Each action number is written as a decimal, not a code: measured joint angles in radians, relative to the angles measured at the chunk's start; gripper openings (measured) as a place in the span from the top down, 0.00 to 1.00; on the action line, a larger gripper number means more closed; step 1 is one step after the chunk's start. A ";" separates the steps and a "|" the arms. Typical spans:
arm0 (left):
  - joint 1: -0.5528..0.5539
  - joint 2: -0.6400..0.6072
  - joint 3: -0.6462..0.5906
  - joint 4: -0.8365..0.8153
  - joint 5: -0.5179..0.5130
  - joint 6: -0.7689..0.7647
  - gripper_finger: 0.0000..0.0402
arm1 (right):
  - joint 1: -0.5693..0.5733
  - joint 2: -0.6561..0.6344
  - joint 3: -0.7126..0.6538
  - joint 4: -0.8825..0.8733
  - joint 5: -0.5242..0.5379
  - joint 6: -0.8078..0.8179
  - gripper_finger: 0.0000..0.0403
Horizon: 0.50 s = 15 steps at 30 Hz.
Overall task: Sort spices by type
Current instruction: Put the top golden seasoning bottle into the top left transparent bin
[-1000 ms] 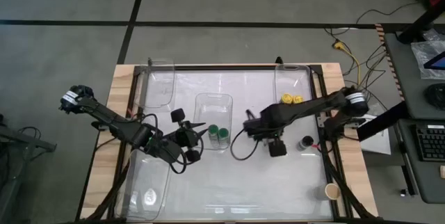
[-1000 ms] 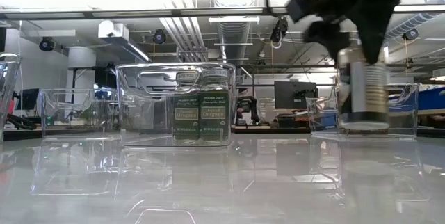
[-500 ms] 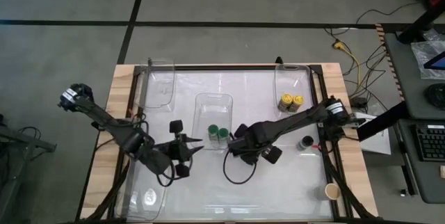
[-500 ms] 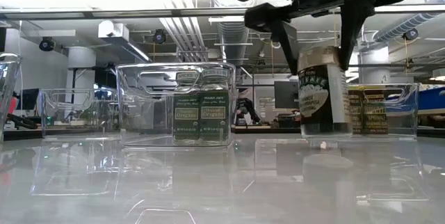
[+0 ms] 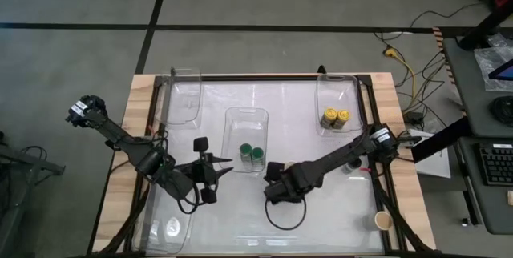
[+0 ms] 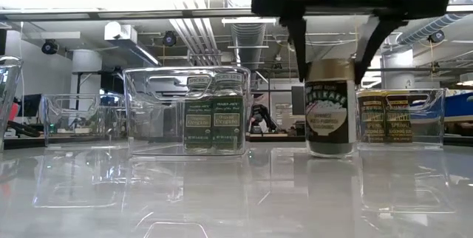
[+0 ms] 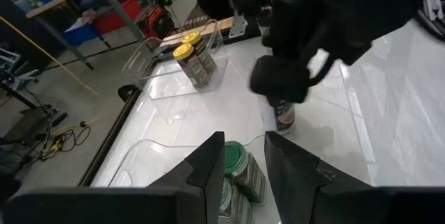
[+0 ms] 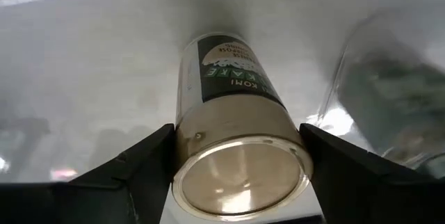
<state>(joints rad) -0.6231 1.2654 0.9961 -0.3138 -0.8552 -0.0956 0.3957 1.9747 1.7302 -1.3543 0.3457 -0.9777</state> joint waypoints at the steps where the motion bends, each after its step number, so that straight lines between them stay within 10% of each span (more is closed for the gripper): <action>1: 0.000 0.000 0.000 0.000 0.000 0.000 0.78 | 0.010 0.000 0.000 0.004 0.002 -0.015 0.31; 15: 0.003 -0.001 0.000 0.008 -0.070 -0.011 0.78 | 0.085 -0.001 0.000 0.125 -0.012 -0.167 0.30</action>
<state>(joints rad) -0.6197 1.2644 0.9962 -0.3058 -0.9249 -0.1068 0.4805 1.9736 1.7298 -1.2297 0.3340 -1.1447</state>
